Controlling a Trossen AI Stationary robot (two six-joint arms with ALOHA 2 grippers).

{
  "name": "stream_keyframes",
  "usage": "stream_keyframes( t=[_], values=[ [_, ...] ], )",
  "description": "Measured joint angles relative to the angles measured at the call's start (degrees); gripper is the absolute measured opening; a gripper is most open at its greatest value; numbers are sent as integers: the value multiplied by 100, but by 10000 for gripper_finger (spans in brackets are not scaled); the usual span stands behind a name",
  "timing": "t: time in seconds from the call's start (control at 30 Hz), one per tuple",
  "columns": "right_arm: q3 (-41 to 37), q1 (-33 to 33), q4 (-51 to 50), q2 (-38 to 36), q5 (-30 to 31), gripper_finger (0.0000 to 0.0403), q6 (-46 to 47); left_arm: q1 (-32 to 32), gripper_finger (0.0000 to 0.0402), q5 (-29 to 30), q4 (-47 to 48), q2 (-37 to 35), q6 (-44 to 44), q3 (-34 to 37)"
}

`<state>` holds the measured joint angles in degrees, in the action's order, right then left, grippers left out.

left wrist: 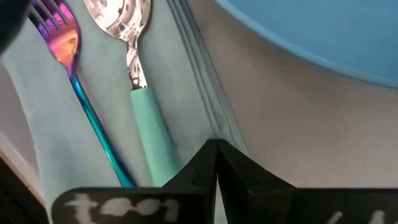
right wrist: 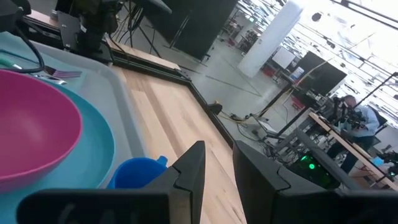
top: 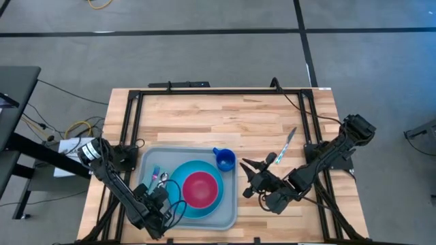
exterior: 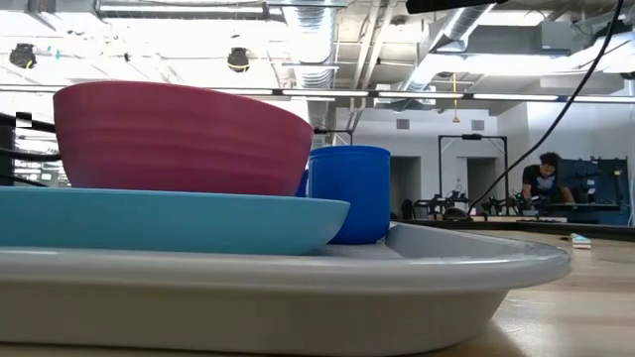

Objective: Set up tray
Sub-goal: Adjust the blue napkin on the gray serving tray

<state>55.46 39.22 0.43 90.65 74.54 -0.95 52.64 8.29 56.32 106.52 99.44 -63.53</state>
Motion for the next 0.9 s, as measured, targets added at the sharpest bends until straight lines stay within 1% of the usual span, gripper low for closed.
stream_keyframes(
  t=[0.3, 0.47, 0.7, 0.9],
  values=[
    [0, 0, 2, 0, -6, 77, -7, -344, 0, 55, -185, 37, 48, -230],
    [0, 0, 0, 0, -7, 77, -7, -710, 0, 51, -424, 39, 55, -322],
    [0, 0, 0, 0, -6, 77, -7, -1150, 0, 57, -439, 39, -330, -345],
    [0, 0, 0, 0, -15, 77, -7, -1298, 0, 91, -230, 38, -570, -345]
  ],
)
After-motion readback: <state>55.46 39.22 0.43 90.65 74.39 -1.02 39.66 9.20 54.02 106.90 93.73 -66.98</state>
